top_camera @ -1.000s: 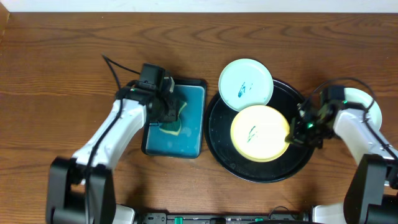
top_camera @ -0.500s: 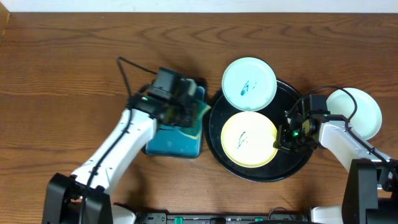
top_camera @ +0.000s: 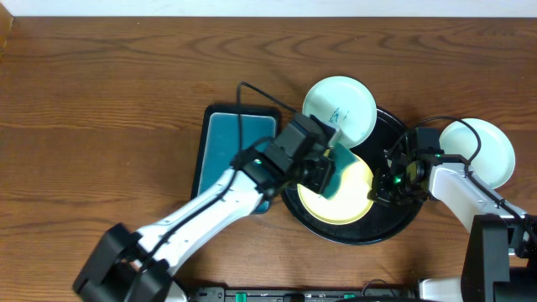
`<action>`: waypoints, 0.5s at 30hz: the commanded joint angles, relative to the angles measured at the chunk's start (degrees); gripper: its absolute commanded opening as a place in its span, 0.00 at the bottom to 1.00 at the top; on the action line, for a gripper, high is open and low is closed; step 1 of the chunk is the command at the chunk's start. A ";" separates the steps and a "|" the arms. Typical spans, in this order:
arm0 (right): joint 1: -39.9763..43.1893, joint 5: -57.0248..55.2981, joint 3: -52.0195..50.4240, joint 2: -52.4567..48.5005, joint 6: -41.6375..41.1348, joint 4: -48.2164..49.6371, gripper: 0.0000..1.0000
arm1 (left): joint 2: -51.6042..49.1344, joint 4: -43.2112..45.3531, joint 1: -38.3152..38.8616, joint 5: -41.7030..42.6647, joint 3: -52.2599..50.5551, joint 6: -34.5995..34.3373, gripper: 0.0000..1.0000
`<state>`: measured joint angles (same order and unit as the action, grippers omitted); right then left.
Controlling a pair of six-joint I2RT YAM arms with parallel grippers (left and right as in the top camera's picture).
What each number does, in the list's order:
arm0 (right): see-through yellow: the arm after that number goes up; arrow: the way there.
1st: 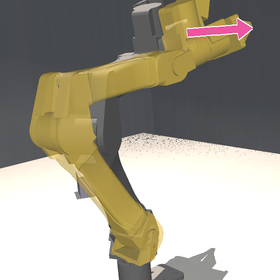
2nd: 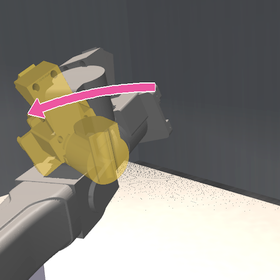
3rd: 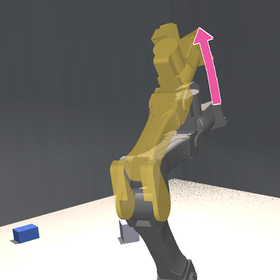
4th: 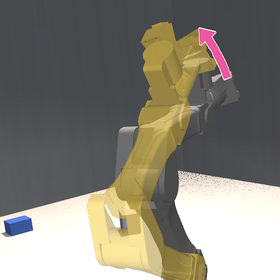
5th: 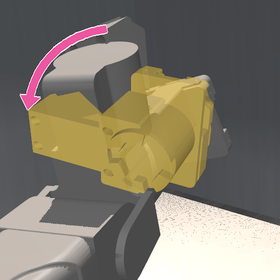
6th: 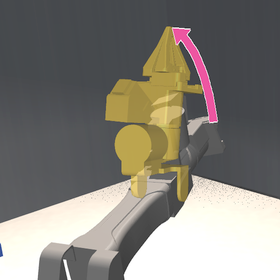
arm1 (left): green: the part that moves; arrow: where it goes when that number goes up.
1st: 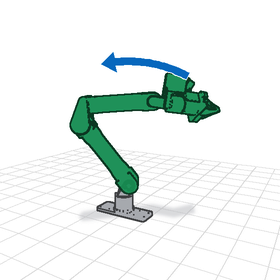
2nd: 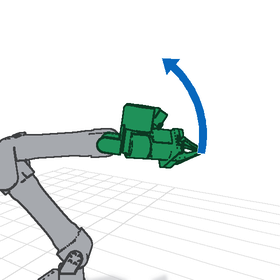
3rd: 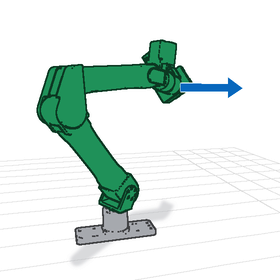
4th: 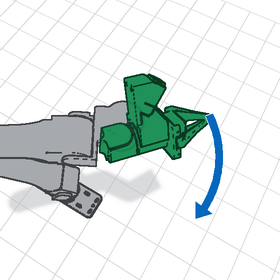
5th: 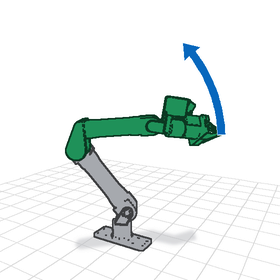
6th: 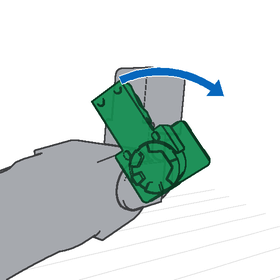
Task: Clean dirty plates on tray and stack at the side
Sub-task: 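Scrub the yellow plate surface with the sponge in the left gripper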
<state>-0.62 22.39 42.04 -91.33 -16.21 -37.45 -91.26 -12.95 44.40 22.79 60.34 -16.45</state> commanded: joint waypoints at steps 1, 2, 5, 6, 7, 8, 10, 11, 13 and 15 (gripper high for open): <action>-0.98 -1.55 -0.96 -0.68 -0.96 0.35 0.01 | -3.91 3.45 1.70 0.13 -0.39 -2.99 0.08; -0.98 -1.55 -0.96 -0.68 -0.96 0.35 0.01 | -4.79 4.39 2.01 0.13 -0.39 -2.97 0.08; -0.98 -1.55 -0.96 -0.68 -0.96 0.20 0.01 | -7.80 6.78 2.75 0.13 -0.37 -2.99 0.08; -0.98 -1.57 -0.96 -0.68 -0.96 0.13 0.01 | -8.63 7.10 2.84 0.13 -0.37 -2.99 0.08; -0.98 -1.57 -0.96 -0.68 -0.96 0.04 0.01 | -9.53 7.21 2.82 0.11 -0.39 -2.99 0.08; -0.98 -1.57 -0.96 -0.68 -0.96 -0.04 0.01 | -10.27 7.19 2.82 0.11 -0.37 -2.99 0.07; -0.98 -1.57 -0.96 -0.68 -0.96 -0.22 0.01 | -11.89 6.95 2.82 0.11 -0.37 -2.99 0.08; -0.98 -1.57 -0.96 -0.68 -0.96 -0.26 0.01 | -12.57 6.78 2.82 0.11 -0.39 -2.99 0.08; -0.98 -1.57 -0.96 -0.68 -0.96 -0.26 0.01 | -13.70 6.12 2.82 -0.35 -0.39 -3.74 0.08; -0.98 -1.60 -0.96 -0.68 -0.96 -0.26 0.01 | -14.38 4.28 2.82 -3.48 -0.39 -5.33 0.08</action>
<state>-0.67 22.52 42.04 -91.33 -16.34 -37.67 -104.77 -7.42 47.20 22.17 60.34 -19.73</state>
